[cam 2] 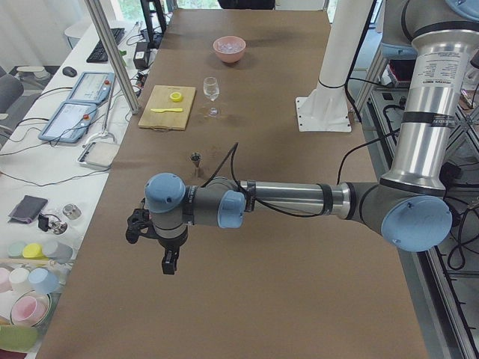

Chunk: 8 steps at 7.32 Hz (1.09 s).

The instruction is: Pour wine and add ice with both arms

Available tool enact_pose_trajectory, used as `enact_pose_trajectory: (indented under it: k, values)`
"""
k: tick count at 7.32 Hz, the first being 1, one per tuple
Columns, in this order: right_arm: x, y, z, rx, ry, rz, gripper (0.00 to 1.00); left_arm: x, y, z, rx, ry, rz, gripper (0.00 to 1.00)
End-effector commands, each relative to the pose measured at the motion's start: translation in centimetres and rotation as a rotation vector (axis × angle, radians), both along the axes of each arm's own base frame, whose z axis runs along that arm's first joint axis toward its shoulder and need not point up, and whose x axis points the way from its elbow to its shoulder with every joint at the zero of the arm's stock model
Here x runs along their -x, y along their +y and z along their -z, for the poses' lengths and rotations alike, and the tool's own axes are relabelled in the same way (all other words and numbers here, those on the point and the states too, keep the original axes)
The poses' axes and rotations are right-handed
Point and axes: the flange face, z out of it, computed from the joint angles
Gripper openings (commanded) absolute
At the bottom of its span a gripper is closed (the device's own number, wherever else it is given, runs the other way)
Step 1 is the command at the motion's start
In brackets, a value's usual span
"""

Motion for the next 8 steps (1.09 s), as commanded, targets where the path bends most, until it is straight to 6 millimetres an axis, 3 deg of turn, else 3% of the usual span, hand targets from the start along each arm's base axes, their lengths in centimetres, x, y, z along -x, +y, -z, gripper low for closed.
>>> enact_pose_trajectory:
  k: [1,3,4,5,6,7,8]
  values:
    - [0.0,-0.1,0.3,-0.005,0.000,-0.001,1.00,0.1,-0.2,0.9,-0.024,-0.009,-0.004,0.98]
    - [0.0,-0.1,0.6,-0.009,-0.001,-0.001,1.00,-0.1,1.1,-0.1,-0.026,0.000,-0.001,0.98]
    - [0.0,-0.1,0.6,-0.010,-0.003,-0.003,1.00,-0.3,-0.1,1.9,-0.070,-0.006,-0.008,0.98]
    - [0.1,0.0,0.8,-0.013,-0.010,-0.003,1.00,-0.6,-1.6,5.7,-0.136,-0.022,-0.011,0.98]
    - [0.1,0.1,1.2,-0.020,-0.014,-0.003,1.00,-1.3,-1.9,8.2,-0.171,-0.019,-0.009,0.98]
    - [0.1,0.4,1.6,-0.028,-0.014,-0.003,1.00,-5.2,-2.4,10.8,-0.161,0.015,-0.009,0.98]
    - [0.1,0.6,2.0,-0.036,-0.015,-0.003,1.00,-10.3,-2.5,15.0,-0.102,0.053,0.045,0.98]
